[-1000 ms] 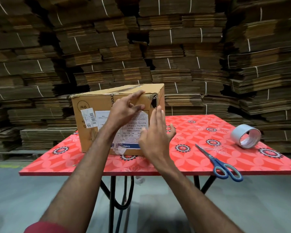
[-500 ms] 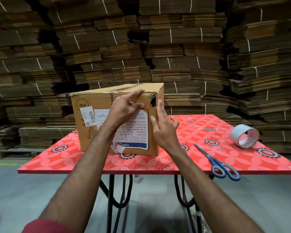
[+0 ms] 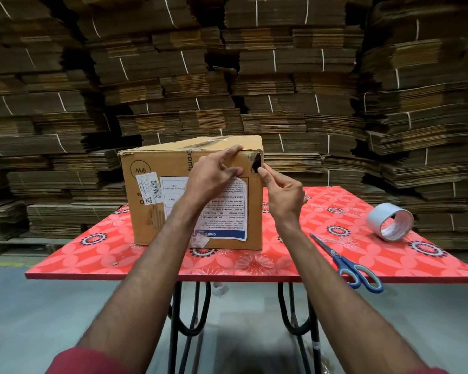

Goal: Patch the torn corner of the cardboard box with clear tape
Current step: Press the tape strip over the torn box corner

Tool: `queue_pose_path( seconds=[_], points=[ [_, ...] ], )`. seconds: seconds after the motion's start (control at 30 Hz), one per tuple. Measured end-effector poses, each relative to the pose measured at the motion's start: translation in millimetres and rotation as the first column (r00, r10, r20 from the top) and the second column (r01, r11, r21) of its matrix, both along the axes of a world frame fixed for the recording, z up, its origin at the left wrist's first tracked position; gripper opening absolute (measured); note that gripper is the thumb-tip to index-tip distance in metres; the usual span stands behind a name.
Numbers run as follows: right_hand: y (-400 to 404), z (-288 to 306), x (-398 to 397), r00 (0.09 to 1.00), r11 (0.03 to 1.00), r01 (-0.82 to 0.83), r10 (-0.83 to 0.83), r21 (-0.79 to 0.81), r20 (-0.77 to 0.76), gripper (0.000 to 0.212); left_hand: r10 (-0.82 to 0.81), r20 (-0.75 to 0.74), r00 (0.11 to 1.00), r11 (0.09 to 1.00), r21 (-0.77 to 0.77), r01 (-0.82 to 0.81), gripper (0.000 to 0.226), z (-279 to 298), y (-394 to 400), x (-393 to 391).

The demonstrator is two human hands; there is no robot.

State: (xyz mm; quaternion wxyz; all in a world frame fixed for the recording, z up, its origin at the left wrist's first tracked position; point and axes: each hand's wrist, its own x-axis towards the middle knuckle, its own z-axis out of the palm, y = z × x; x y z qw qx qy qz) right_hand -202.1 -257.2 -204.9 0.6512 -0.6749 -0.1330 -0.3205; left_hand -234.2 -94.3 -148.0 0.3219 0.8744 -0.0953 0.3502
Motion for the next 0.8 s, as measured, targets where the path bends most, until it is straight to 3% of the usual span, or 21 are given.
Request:
queue_pose_path(
  seconds=[0.1, 0.27, 0.4, 0.5, 0.67, 0.8],
  points=[
    [-11, 2, 6, 1.0, 1.0, -0.024, 0.024, 0.019, -0.018, 0.013, 0.061, 0.04, 0.997, 0.996, 0.059, -0.063, 0.06, 1, -15, 4],
    [-28, 9, 9, 1.0, 0.999, -0.007, 0.006, -0.033, -0.021, 0.028, 0.124, 0.06, 0.99, 0.987, 0.093, -0.13, 0.059, 0, -33, 6],
    [-43, 3, 11, 0.995, 0.989, -0.081, 0.074, -0.122, -0.063, 0.016, 0.16, 0.123, 0.98, 0.982, 0.085, -0.171, 0.062, -9, -38, 7],
    [-58, -3, 8, 0.986, 0.976, -0.147, 0.131, -0.16, -0.105, 0.021, 0.129, 0.205, 0.97, 0.984, 0.095, -0.151, 0.072, -27, -50, 7],
    [-95, -9, 7, 0.958, 0.935, -0.189, 0.108, -0.301, -0.266, 0.016, 0.132, 0.373, 0.918, 0.927, 0.282, -0.248, 0.075, -73, -87, 5],
    [-124, -22, 15, 0.939, 0.888, -0.146, -0.014, -0.437, -0.343, 0.017, 0.073, 0.224, 0.972, 0.917, 0.368, -0.154, 0.05, -104, -121, 10]
  ],
)
